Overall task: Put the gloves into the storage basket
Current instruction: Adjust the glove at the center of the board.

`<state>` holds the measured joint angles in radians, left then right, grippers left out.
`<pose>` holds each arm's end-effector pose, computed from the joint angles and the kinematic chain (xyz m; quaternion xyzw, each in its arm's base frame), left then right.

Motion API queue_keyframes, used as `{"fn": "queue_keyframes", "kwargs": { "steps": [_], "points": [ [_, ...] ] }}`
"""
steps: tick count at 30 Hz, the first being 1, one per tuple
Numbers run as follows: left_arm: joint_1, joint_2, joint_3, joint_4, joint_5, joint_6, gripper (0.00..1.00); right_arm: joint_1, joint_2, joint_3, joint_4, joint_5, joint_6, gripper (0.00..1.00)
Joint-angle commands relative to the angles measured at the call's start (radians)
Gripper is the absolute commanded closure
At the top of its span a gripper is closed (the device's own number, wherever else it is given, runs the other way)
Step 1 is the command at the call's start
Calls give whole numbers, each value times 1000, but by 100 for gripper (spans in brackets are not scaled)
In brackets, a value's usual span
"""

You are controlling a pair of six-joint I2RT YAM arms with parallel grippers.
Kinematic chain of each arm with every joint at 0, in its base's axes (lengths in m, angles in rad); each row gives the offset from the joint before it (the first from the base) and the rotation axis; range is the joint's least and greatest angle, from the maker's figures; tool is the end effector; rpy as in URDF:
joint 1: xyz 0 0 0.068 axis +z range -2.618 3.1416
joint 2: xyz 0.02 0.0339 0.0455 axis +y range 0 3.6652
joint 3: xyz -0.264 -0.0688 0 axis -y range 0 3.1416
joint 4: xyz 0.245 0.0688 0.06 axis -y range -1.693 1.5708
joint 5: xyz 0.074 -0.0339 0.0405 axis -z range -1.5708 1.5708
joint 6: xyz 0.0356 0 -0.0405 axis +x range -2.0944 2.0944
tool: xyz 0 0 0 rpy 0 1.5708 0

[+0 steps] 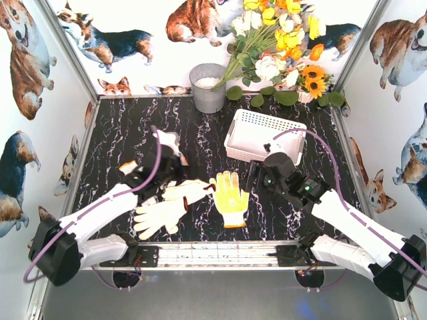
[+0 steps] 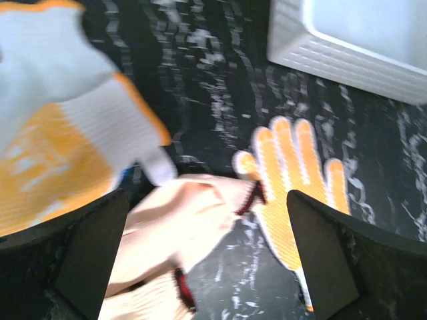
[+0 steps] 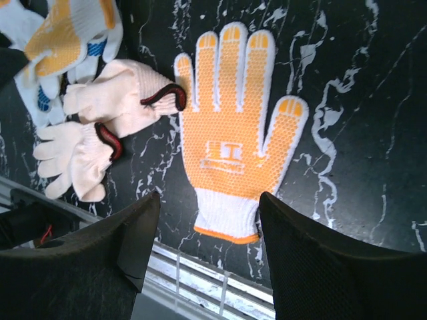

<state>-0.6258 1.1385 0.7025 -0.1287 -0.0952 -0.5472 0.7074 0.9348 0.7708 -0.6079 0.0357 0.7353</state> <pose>0.2040 -0.1433 0.2456 0.0115 0.8754 -0.2318 0.4241 0.1477 0.1246 0.2686 0.0198 0.9209 0.2444 0.3028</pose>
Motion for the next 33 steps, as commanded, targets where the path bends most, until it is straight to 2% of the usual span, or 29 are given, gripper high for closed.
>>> {"fn": "queue_keyframes", "kwargs": {
  "steps": [1,5,8,13,19,22,28,31,33],
  "points": [
    [112,-31,12,-167,-29,55,1,-44,25,46,-30,-25,-77,37],
    [128,48,83,-249,-151,128,1,-45,18,-1,39,-95,-19,37],
    [150,113,98,-236,-226,159,7,-45,0,-48,90,-125,22,37],
    [177,206,81,-133,-221,187,21,-43,-13,-80,99,-153,48,37],
    [179,273,68,-75,-186,187,43,-43,-20,-88,52,-145,41,37],
    [181,295,61,-60,-188,189,46,-43,-29,-88,43,-144,46,37],
    [185,320,18,-33,-192,211,68,-43,-33,-89,39,-134,57,37],
    [187,344,12,-27,-176,216,86,-44,-32,-85,37,-137,63,37],
    [187,339,14,-30,-168,209,94,-43,-36,-84,39,-136,63,37]
  ]
}}
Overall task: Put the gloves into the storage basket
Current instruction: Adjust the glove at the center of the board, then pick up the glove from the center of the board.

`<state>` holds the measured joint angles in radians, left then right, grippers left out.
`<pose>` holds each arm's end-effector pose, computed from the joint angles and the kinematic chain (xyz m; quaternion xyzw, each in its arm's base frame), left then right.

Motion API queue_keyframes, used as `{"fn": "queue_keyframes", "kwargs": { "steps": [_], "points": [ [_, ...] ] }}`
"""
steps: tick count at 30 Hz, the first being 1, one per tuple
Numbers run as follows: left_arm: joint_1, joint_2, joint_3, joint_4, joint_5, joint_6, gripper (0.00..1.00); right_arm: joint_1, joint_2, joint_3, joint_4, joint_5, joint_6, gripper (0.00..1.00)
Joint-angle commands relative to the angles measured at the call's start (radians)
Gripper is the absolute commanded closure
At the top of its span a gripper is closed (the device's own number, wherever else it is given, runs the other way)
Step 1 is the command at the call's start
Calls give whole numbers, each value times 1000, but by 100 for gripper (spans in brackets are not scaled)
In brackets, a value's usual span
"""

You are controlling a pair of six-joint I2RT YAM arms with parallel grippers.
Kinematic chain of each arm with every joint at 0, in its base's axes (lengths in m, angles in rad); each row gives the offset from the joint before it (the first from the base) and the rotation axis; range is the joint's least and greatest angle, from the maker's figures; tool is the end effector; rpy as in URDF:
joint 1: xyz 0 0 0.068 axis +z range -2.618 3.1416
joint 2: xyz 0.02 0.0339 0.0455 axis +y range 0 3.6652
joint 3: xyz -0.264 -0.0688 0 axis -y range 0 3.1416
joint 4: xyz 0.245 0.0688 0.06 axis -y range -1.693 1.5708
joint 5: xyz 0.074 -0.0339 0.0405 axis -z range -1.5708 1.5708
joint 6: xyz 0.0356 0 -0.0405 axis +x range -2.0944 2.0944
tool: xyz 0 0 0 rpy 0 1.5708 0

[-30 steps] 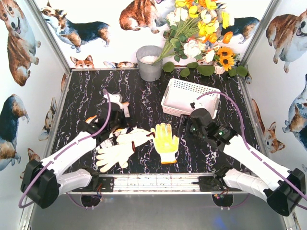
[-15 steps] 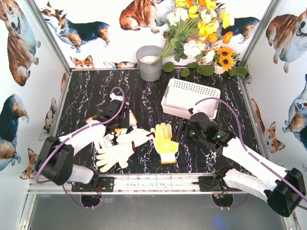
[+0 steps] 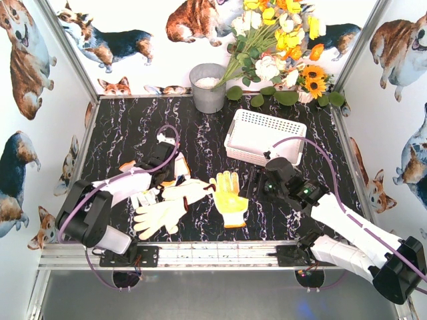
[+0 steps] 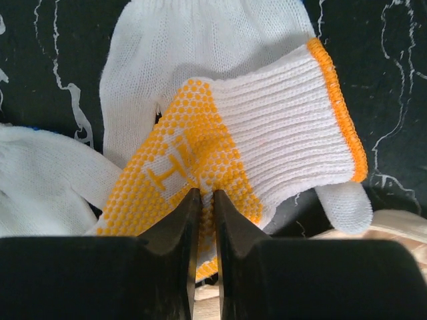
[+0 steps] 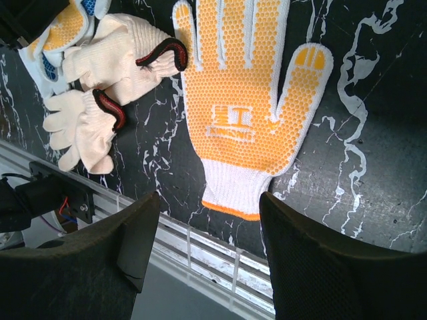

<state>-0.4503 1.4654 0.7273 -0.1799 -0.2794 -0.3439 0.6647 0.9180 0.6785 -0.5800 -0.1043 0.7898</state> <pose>0.2560 -0.1128 0.1696 0.0053 0.9390 -0.0012 0.3438 0.1446 0.1180 0.2434 0.0390 0.9284 0.2798 0.2414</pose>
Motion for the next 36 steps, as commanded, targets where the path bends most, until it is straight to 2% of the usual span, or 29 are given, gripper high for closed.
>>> {"fn": "queue_keyframes", "kwargs": {
  "steps": [1,3,9,15,17,26,31,34,36],
  "points": [
    [11,2,-11,19,18,4,97,-1,-23,7,12,8,8,37],
    [12,-31,-7,4,18,3,100,-1,-24,8,15,8,8,37],
    [30,-149,14,-56,20,28,100,-1,-23,21,21,-15,5,37],
    [74,-292,17,-102,133,35,100,-2,-23,37,30,-63,-33,37],
    [90,-332,62,-121,182,50,100,-2,-15,75,30,-107,-67,37],
    [124,-369,224,-277,625,93,100,11,49,313,-41,-347,-363,37],
    [123,-343,294,-337,815,40,100,92,56,462,-171,-215,-563,37],
    [119,-321,316,-361,912,5,100,131,31,494,-167,-156,-639,37],
    [106,-310,321,-368,953,-15,100,150,16,494,-145,-115,-676,32]
  ]
}}
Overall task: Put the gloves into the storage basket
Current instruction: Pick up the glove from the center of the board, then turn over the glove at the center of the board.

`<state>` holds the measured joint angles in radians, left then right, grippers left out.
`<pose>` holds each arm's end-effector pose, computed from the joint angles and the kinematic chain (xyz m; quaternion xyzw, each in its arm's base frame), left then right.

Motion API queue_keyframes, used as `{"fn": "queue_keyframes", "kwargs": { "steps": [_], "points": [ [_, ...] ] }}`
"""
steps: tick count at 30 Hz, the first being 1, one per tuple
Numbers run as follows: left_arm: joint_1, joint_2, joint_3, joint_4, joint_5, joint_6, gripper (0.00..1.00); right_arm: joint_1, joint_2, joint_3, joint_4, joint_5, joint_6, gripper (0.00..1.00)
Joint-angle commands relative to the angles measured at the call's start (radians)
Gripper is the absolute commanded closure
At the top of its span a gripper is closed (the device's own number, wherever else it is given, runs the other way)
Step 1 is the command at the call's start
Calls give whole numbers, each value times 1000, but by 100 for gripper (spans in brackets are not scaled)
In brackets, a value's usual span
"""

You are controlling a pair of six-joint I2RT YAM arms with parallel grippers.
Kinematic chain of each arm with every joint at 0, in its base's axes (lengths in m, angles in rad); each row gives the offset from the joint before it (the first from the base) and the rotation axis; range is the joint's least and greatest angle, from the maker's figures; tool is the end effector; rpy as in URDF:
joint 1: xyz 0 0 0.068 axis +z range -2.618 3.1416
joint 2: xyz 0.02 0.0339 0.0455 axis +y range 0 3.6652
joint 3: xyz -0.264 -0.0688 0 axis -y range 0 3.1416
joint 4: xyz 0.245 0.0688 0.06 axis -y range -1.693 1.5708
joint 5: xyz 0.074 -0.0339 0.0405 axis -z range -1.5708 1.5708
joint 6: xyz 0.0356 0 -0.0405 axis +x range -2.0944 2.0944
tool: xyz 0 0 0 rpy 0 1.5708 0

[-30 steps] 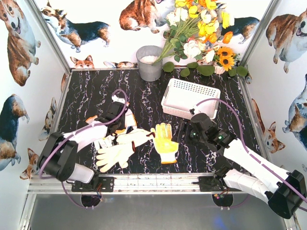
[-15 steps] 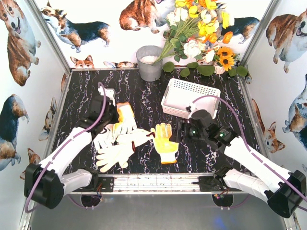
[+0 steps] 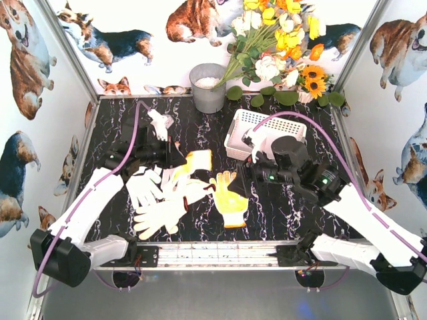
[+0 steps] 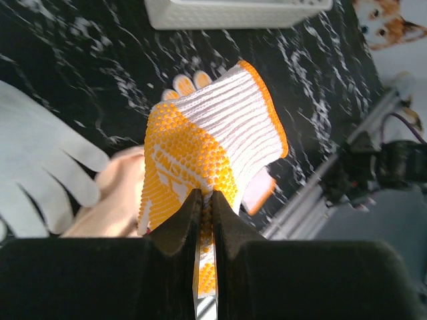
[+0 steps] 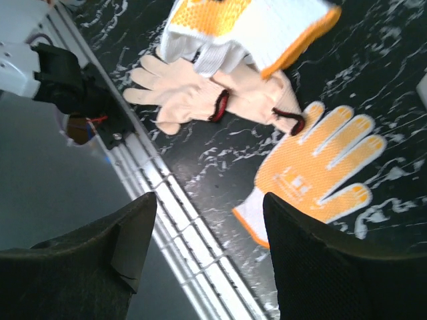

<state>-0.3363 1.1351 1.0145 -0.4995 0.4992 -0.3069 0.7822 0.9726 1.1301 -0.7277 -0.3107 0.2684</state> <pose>0.2253 -0.0968 0.3218 0.1257 0.8598 -0.3485 0.3513 0.1304 0.1450 0.3711 -0.2920 0.8196 0.3551 0.3419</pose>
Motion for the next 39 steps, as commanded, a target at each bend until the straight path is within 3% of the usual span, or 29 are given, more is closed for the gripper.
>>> {"fn": "queue_keyframes", "kwargs": {
  "steps": [1,18,28,33,39],
  "points": [
    [-19,22,35,-54,179,-58,100,38,-40,44,9,111,-183,32],
    [-148,61,-1,28,296,-217,100,381,-12,-53,159,491,-504,26],
    [-176,75,8,35,327,-274,100,483,48,-123,291,641,-635,24],
    [-193,64,-7,106,325,-339,100,525,96,-155,353,781,-745,24],
    [-204,64,-23,155,327,-379,100,545,126,-196,421,835,-843,24]
  ]
}}
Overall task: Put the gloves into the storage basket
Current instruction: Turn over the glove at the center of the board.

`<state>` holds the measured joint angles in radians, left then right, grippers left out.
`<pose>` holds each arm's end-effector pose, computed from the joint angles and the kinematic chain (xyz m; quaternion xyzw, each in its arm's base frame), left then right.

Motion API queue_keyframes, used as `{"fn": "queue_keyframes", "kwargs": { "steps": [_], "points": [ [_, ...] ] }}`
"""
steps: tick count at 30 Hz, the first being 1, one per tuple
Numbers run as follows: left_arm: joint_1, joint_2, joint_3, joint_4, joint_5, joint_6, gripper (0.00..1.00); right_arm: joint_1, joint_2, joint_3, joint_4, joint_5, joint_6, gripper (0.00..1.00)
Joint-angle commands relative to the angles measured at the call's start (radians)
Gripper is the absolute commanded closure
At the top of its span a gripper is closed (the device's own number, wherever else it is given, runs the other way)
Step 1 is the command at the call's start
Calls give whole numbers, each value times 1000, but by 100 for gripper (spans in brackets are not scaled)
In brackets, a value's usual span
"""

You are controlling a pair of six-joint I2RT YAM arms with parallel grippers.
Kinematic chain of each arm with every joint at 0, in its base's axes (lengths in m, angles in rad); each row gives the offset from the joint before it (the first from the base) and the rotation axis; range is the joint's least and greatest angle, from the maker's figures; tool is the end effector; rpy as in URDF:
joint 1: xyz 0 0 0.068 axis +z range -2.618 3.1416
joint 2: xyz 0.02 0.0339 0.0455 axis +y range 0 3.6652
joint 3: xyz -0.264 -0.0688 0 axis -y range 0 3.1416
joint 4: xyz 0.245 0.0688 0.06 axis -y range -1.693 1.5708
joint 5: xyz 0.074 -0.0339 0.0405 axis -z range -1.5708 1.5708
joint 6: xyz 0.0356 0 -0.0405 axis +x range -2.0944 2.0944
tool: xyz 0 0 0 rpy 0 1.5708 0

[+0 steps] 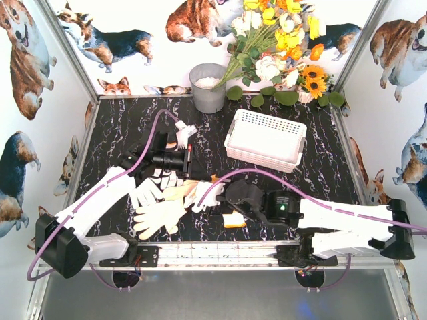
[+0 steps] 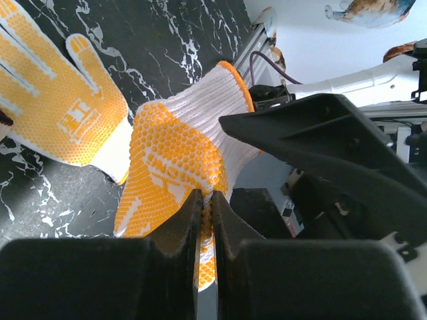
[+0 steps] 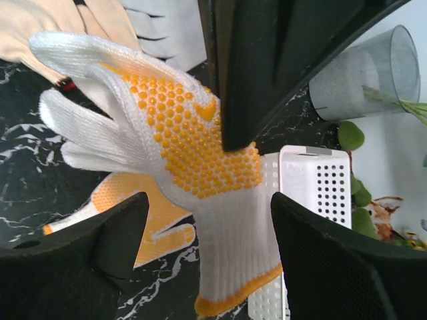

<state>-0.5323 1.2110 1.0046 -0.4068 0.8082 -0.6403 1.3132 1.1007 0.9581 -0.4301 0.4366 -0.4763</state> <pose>0.2108 -0.1540 0.3124 0.1368 0.8247 -0.5251 0.1598 0.0759 0.2290 0.3159 -0.6038 0.6172 0.0161 0.5042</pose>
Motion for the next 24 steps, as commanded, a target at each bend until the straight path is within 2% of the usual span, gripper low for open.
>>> {"fn": "queue_keyframes", "kwargs": {
  "steps": [1,4,7,10,11,15,18,20,24],
  "points": [
    [-9,-15,-16,74,15,-53,100,16,-4,-42,167,108,-118,25],
    [-15,-16,-43,143,18,-92,100,18,-2,-84,249,176,-169,32],
    [-18,-16,-61,183,5,-108,100,18,-21,-96,281,196,-167,68],
    [-22,-38,-71,205,-76,-96,100,18,-49,-83,267,190,-121,100],
    [-24,-52,-89,233,-101,-100,98,18,-55,-75,250,187,-101,100],
    [-24,-94,-168,348,-176,-105,57,18,-74,-53,159,146,22,100],
    [-24,-136,-178,303,-269,-10,33,17,-71,-9,31,116,172,100],
    [-24,-180,-194,277,-347,56,26,15,-60,36,-70,96,293,100],
    [-24,-271,-225,270,-441,164,19,-5,-9,160,-308,63,526,100]
  ]
}}
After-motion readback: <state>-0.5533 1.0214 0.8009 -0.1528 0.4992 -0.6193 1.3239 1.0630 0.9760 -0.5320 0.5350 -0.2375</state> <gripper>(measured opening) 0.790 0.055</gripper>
